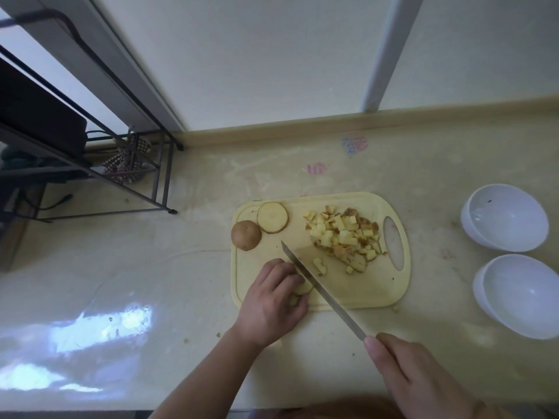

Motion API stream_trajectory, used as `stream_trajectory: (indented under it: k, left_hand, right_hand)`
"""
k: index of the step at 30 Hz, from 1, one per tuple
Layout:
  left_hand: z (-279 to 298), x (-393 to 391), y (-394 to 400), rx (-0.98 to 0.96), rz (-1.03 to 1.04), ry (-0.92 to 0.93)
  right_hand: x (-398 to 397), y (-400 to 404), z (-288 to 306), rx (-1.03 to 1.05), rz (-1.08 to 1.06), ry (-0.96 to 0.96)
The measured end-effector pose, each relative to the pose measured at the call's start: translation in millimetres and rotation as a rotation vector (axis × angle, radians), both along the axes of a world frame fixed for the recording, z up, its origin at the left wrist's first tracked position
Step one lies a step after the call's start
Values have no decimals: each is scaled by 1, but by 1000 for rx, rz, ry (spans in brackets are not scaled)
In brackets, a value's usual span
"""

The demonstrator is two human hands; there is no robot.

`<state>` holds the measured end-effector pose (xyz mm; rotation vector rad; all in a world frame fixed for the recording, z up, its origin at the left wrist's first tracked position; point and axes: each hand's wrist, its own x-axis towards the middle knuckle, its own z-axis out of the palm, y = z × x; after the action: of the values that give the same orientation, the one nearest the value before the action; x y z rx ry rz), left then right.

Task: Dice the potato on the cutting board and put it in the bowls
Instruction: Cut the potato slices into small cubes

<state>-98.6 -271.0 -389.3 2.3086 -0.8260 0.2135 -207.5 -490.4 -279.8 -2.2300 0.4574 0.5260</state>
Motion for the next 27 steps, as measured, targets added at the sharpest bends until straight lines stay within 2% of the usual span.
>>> stream_trajectory:
  k: [3, 6, 9, 11, 17, 27]
  left_hand:
    - [0, 2, -1, -12, 8, 16]
    - [0, 2, -2, -15, 14, 24]
    - [1, 2, -2, -17, 14, 25]
    - [2, 3, -2, -28, 11, 29]
    - [2, 4, -2, -17, 4, 38]
    - [5, -4, 3, -26, 26, -27]
  right_hand:
    - [-1, 0, -1, -68, 130, 17]
    - [-2, 0, 6, -108, 159, 33]
    - [-5, -1, 11, -108, 234, 134]
    - [-2, 0, 8, -83, 223, 156]
    - [9, 2, -23, 66, 153, 30]
    - [5, -13, -8, 49, 112, 0]
